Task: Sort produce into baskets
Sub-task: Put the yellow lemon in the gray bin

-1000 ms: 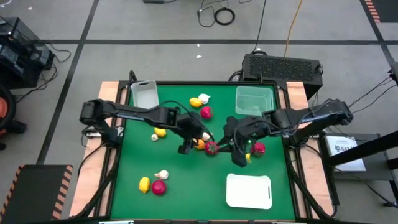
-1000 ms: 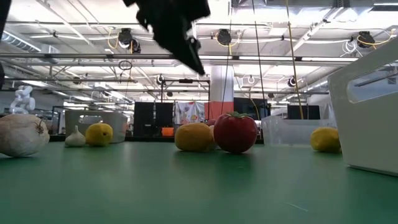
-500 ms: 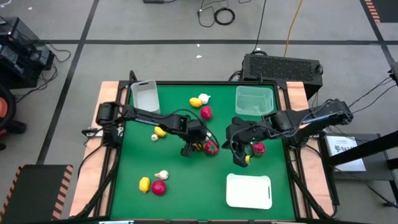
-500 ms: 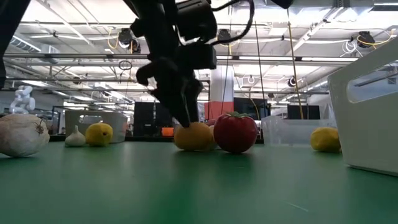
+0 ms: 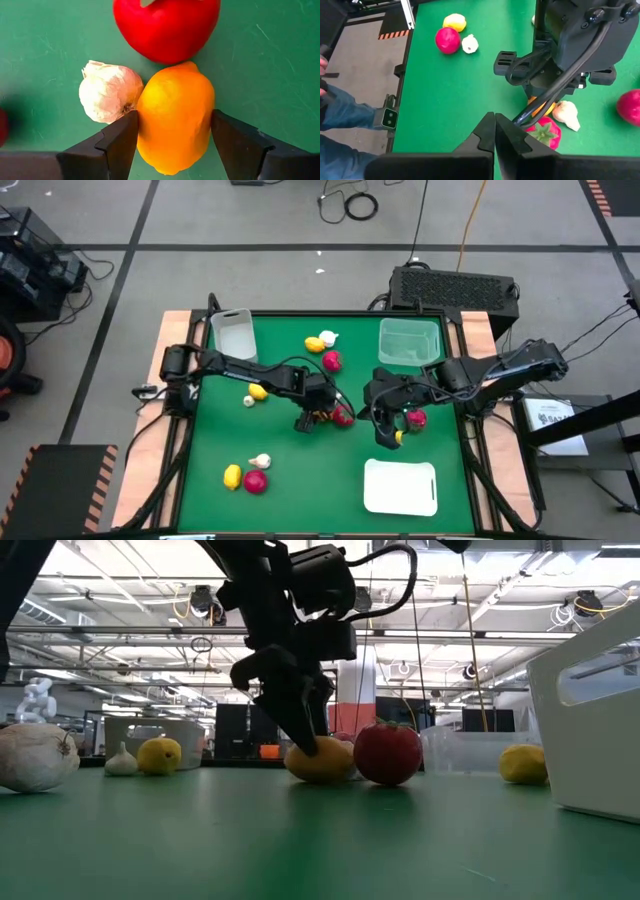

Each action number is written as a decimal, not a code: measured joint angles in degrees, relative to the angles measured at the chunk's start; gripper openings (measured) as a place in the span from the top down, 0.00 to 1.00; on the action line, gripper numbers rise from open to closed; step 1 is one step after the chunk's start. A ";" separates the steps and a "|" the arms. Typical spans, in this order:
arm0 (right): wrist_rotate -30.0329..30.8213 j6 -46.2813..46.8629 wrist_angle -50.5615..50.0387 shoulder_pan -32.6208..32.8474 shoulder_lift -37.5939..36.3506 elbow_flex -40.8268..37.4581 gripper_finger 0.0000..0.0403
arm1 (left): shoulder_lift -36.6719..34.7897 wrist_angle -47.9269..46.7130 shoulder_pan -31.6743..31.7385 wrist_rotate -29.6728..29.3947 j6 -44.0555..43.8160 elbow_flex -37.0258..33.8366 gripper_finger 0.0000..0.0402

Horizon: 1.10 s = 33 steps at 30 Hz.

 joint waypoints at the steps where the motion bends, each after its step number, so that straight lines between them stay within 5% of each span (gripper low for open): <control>1: 0.18 0.00 0.04 0.00 0.00 0.00 1.00 | 0.06 0.05 0.00 0.02 0.14 0.00 0.39; 33: 1.34 -0.24 0.16 -0.40 0.00 -0.02 1.00 | 0.74 -2.27 -0.81 -0.86 -1.85 1.29 0.26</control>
